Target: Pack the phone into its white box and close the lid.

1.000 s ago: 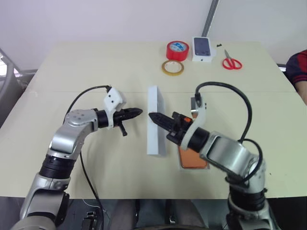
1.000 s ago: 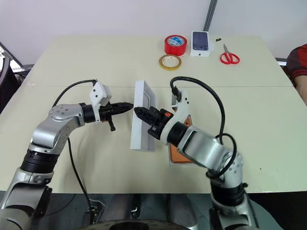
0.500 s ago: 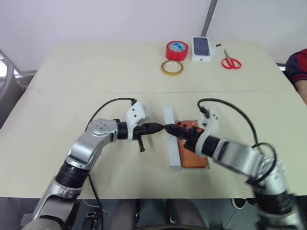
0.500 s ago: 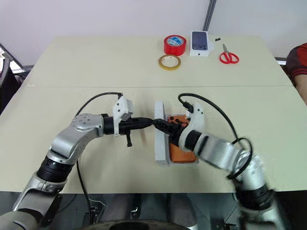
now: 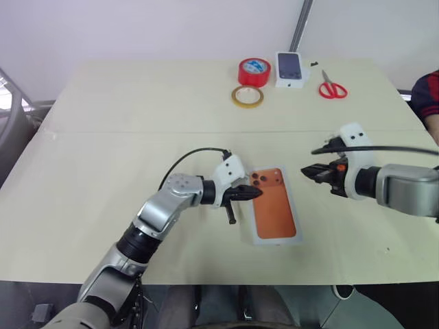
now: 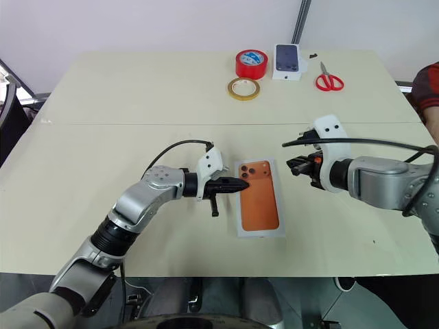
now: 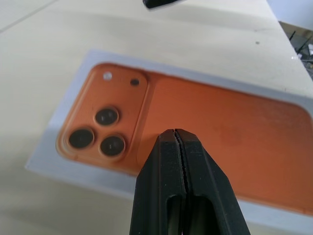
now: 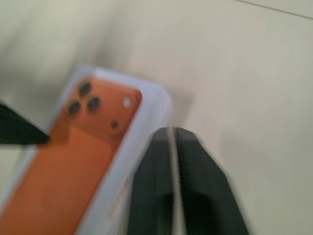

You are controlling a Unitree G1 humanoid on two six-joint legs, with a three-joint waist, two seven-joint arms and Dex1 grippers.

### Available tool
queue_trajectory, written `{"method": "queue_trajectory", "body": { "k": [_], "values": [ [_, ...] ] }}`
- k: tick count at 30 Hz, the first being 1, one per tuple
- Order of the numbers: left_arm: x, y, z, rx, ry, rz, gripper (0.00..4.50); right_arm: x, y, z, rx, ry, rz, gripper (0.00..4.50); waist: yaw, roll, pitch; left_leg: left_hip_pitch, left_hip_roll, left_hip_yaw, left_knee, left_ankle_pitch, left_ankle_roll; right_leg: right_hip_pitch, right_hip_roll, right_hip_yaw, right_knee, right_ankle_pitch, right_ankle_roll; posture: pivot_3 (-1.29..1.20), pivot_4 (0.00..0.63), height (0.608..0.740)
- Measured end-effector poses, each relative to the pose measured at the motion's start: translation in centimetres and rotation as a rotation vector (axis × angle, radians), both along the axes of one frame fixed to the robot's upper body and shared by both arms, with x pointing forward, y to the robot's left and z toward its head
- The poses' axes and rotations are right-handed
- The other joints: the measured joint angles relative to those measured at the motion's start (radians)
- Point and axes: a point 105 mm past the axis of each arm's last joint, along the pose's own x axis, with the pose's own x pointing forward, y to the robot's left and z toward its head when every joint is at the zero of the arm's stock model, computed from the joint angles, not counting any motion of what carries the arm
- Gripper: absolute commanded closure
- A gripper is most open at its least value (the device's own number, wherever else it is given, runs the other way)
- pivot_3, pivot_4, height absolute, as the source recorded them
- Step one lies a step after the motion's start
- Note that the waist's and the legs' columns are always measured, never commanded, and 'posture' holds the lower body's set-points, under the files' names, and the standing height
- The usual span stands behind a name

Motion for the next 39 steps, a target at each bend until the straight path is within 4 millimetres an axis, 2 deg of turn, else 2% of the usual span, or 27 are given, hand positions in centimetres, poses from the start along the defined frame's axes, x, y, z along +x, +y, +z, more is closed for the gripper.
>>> {"method": "queue_trajectory", "body": {
  "k": [2, 5, 8, 12, 15, 21, 24, 31, 39],
  "values": [
    [0.3, 0.7, 0.1, 0.004, 0.001, 0.015, 4.5, -0.6, -0.5, -0.7, -0.118, -0.006, 0.053, 4.46, 0.0, 0.0, 0.0, 0.0, 0.0, 0.0, 0.0, 0.0, 0.0, 0.0, 0.0, 0.0, 0.0, 0.0, 0.0, 0.0, 0.15, 0.74],
    [0.9, 2.7, 0.4, 0.035, -0.004, 0.055, 4.5, -1.4, -0.5, -1.7, -0.21, 0.002, 0.139, 4.46, -0.003, 0.0, 0.0, 0.0, 0.0, 0.0, 0.0, 0.0, 0.0, 0.0, 0.0, 0.0, 0.0, 0.0, 0.0, 0.0, 0.15, 0.74],
    [0.7, 4.5, 0.4, 0.077, 0.018, 0.06, 4.5, -2.2, -0.3, -2.8, -0.247, 0.02, 0.209, 4.46, -0.002, 0.0, 0.0, 0.0, 0.0, 0.0, 0.0, 0.0, 0.0, 0.0, 0.0, 0.0, 0.0, 0.0, 0.0, 0.0, 0.15, 0.74],
    [0.4, 6.1, -0.4, 0.156, 0.045, 0.055, 4.5, -2.1, -0.3, -3.0, -0.274, 0.0, 0.244, 4.46, 0.001, 0.0, 0.0, 0.001, 0.0, 0.0, 0.0, 0.0, 0.0, 0.0, 0.0, 0.0, 0.0, 0.0, 0.0, 0.0, 0.15, 0.74],
    [0.0, 5.6, -1.4, 0.2, 0.048, 0.028, 4.5, -2.0, -0.1, -3.1, -0.273, -0.011, 0.262, 4.46, 0.006, 0.0, 0.0, 0.001, -0.001, 0.0, 0.0, 0.0, 0.0, 0.001, -0.001, 0.0, 0.0, 0.0, 0.0, 0.0, 0.15, 0.74],
    [-1.1, 2.9, -2.9, 0.227, 0.063, -0.04, 4.5, -2.0, 0.1, -3.4, -0.276, -0.014, 0.289, 4.46, 0.016, 0.0, 0.0, 0.001, -0.001, 0.0, 0.001, 0.0, 0.0, 0.001, 0.0, 0.0, 0.0, 0.0, 0.0, 0.0, 0.15, 0.74],
    [-1.0, 2.3, -3.4, 0.244, 0.055, -0.047, 4.5, -2.0, 0.2, -3.5, -0.28, -0.016, 0.297, 4.46, 0.018, 0.0, 0.0, 0.001, -0.001, 0.0, 0.001, 0.0, 0.0, 0.001, 0.0, 0.0, 0.0, 0.0, 0.0, 0.0, 0.15, 0.74],
    [-0.4, 0.5, -3.1, 0.168, 0.092, -0.016, 4.5, -2.2, 0.4, -3.8, -0.291, -0.007, 0.31, 4.46, 0.021, 0.0, 0.0, 0.001, -0.001, 0.0, 0.002, 0.0, 0.0, 0.001, 0.0, 0.0, 0.0, 0.0, 0.0, 0.0, 0.15, 0.74],
    [-0.5, 0.6, -2.1, 0.112, 0.123, -0.012, 4.5, -2.4, 0.2, -4.3, -0.295, 0.01, 0.303, 4.46, 0.021, 0.0, 0.0, 0.001, -0.001, 0.0, 0.002, 0.0, 0.0, 0.001, -0.001, 0.0, 0.0, 0.0, 0.0, 0.0, 0.15, 0.74]
  ]
}}
